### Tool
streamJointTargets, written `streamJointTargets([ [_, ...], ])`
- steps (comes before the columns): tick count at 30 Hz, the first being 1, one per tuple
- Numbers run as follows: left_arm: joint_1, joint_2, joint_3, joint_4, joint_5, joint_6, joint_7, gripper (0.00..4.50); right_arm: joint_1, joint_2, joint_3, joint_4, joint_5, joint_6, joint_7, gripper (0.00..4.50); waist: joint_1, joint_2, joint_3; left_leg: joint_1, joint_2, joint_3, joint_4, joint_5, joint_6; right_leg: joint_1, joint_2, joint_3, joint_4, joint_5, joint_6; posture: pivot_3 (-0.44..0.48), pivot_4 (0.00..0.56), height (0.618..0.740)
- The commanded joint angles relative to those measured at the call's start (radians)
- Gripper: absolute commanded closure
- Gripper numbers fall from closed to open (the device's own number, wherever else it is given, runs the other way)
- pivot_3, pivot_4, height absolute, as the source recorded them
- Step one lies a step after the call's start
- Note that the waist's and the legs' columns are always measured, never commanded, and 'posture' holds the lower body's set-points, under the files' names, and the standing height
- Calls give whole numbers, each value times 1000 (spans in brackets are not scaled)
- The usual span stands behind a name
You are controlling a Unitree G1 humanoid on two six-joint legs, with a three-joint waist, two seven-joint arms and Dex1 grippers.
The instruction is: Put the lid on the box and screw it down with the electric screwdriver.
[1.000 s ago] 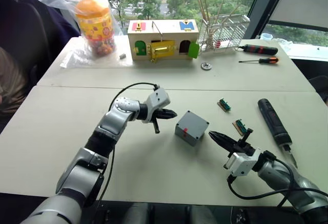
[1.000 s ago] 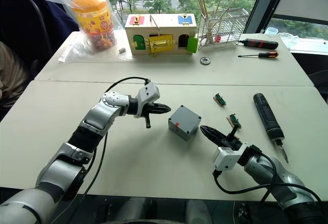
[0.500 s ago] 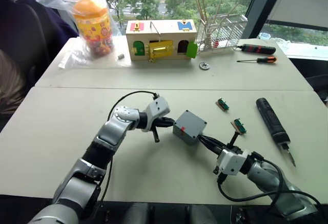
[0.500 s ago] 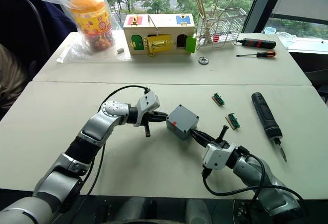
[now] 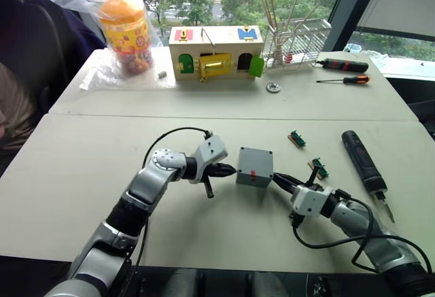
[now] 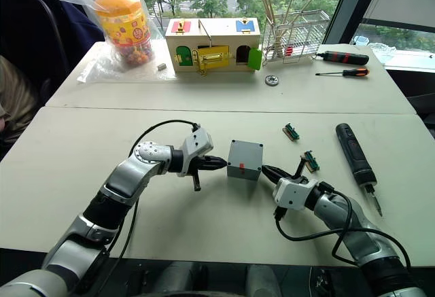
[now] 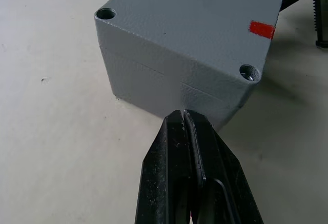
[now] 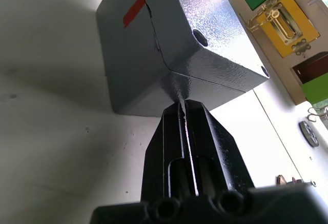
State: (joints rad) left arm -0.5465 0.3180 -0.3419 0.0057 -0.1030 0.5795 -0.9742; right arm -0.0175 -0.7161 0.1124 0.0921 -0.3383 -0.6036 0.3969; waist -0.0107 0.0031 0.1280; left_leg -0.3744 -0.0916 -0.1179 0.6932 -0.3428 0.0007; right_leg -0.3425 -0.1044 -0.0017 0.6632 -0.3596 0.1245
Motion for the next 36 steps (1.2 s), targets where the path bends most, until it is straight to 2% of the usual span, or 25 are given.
streamJointTargets([
  [1, -10, -15, -6, -43, -34, -7, -5, 4500, -22, 0, -10, -11, 22, -28, 0, 4455, 0, 0, 0, 0, 0, 0, 0, 0, 0, 0, 0, 0, 0, 0, 0, 0, 150, 740],
  [6, -29, 21, 28, -26, -37, -2, -9, 4500, 5, -33, -47, -9, 19, -15, -5, 4455, 1, 0, 0, 0, 0, 0, 0, 0, 0, 0, 0, 0, 0, 0, 0, 0, 150, 740],
  [10, -55, 82, 90, -42, -77, 26, -27, 4500, 64, -44, -152, -50, 116, 82, -2, 4455, 0, 1, 1, 0, 0, 0, 0, 0, 0, 0, 0, 0, 0, 0, 0, 0, 150, 740],
  [12, -73, 115, 126, -61, -114, 57, -43, 4500, 107, -24, -225, -129, 224, 195, 12, 4455, 0, 2, 3, 0, 0, 0, 0, 0, 0, 0, 0, 0, 0, 0, 0, 0, 150, 740],
  [15, -143, 136, 193, -55, -176, 99, -47, 4500, 198, 27, -337, -337, 455, 426, 27, 4455, 5, 3, 7, -1, 1, 0, 0, 0, 0, 0, 0, 0, -1, 0, 0, 0, 150, 740],
  [17, -208, 133, 221, -79, -261, 169, -87, 4500, 261, 61, -374, -485, 597, 594, 23, 4455, 7, 3, 7, -1, 1, -1, 0, 0, 0, 0, 0, 1, -1, 0, 0, 0, 150, 740],
  [21, -270, 113, 191, -112, -322, 213, -117, 4500, 296, 87, -436, -592, 670, 790, -15, 4455, 12, 3, 8, -1, 0, -1, 0, 0, 0, 1, -1, 1, -1, 0, 0, 0, 150, 740],
  [23, -281, 112, 152, -132, -337, 224, -143, 4500, 298, 94, -463, -597, 705, 872, -26, 3923, 15, 3, 8, 0, 0, 0, 0, 0, 0, 1, -1, 1, -1, 0, 0, 0, 150, 740],
  [25, -278, 124, 100, -146, -323, 199, -173, 4500, 290, 98, -476, -584, 724, 931, -26, 3167, 17, 4, 8, 0, 0, 0, 0, 0, 0, 1, -1, 2, -1, 0, 0, 0, 150, 740],
  [29, -260, 160, 19, -161, -266, 115, -199, 4500, 264, 108, -484, -555, 766, 1014, -7, 1028, 16, 6, 11, -1, 1, 0, -1, 0, 0, 1, 0, 2, -1, 0, 0, 0, 150, 740],
  [31, -258, 178, -4, -162, -235, 84, -193, 4500, 247, 107, -487, -533, 769, 1042, -2, 173, 15, 6, 12, 0, 1, 1, -1, 0, 0, 0, 0, 2, -1, 0, 0, 0, 150, 740],
  [32, -259, 186, -9, -164, -230, 85, -191, 4500, 239, 102, -489, -523, 771, 1070, -4, 36, 15, 6, 13, -1, 1, 1, -1, 0, 0, 0, 0, 2, -1, 0, 0, 0, 150, 740],
  [36, -253, 195, -1, -186, -229, 88, -170, 4500, 199, 96, -497, -477, 777, 1114, 10, 36, 20, 6, 14, -1, 1, 1, -1, 0, 0, 0, 0, 2, -1, 0, 0, 0, 150, 740],
])
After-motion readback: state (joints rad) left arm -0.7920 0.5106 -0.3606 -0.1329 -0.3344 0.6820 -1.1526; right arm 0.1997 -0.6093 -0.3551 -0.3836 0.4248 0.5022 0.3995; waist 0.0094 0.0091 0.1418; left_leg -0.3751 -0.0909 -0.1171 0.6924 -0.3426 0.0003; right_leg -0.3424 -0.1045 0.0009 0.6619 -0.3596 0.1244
